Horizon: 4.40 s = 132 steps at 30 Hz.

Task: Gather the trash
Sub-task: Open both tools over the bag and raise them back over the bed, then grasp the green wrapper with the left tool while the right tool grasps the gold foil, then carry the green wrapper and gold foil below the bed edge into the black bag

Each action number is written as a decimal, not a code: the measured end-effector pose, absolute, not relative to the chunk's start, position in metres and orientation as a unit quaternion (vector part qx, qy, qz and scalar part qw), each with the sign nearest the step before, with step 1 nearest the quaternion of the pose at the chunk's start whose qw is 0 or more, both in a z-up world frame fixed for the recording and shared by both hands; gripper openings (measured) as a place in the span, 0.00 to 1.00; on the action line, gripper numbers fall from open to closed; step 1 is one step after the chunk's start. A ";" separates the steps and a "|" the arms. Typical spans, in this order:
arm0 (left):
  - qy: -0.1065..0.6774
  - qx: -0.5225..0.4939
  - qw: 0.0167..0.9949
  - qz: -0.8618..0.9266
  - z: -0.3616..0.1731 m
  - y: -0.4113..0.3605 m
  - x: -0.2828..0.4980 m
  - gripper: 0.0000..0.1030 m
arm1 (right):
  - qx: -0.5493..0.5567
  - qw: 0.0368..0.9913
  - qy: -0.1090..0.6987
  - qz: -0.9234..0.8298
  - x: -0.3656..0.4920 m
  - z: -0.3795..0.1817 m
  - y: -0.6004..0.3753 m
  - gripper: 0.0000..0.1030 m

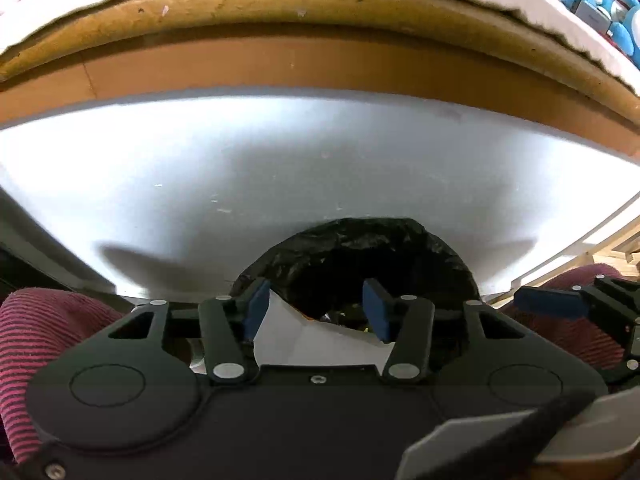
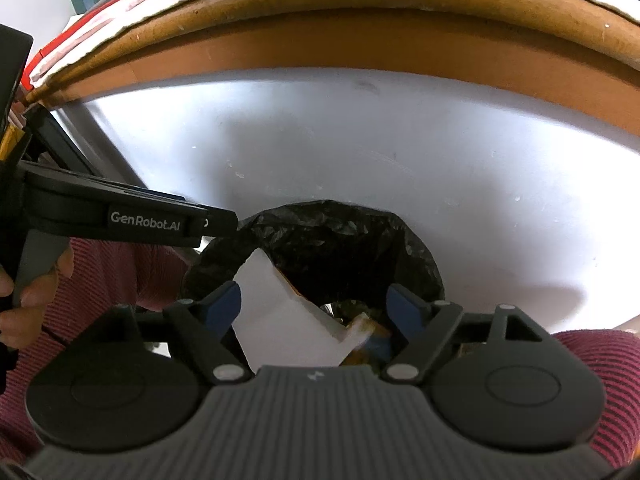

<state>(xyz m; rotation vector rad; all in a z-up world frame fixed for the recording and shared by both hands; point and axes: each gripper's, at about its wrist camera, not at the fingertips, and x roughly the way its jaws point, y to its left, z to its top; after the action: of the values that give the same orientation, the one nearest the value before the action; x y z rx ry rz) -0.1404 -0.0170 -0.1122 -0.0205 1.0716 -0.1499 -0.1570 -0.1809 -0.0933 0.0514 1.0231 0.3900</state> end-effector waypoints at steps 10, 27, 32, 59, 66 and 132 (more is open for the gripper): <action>0.406 -0.002 0.904 -0.134 -0.028 -0.002 -0.162 0.53 | 0.015 0.890 0.401 0.219 -0.155 -0.029 -0.193 0.87; 0.240 -0.017 0.963 -0.117 0.097 0.027 -0.065 0.79 | -0.002 0.954 0.243 0.173 -0.063 0.084 -0.228 0.94; 0.225 -0.028 0.970 -0.084 0.090 0.022 -0.006 0.81 | -0.031 0.957 0.244 0.153 -0.013 0.083 -0.221 0.96; 0.310 -0.090 0.946 0.012 0.002 -0.009 0.189 0.47 | -0.021 0.934 0.341 0.105 0.134 0.014 -0.191 0.42; 0.294 -0.046 0.954 0.030 0.010 -0.011 0.177 0.09 | -0.032 0.934 0.338 0.109 0.122 0.019 -0.190 0.39; 0.342 -0.007 0.917 -0.207 0.014 0.019 -0.207 0.09 | 0.014 0.920 0.342 0.190 -0.161 0.010 -0.176 0.41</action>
<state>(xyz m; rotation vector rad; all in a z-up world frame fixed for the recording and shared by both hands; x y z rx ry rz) -0.2071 0.0188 0.0137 -0.0137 0.7034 -0.4254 -0.1613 -0.1759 0.0101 0.0283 0.7024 0.3908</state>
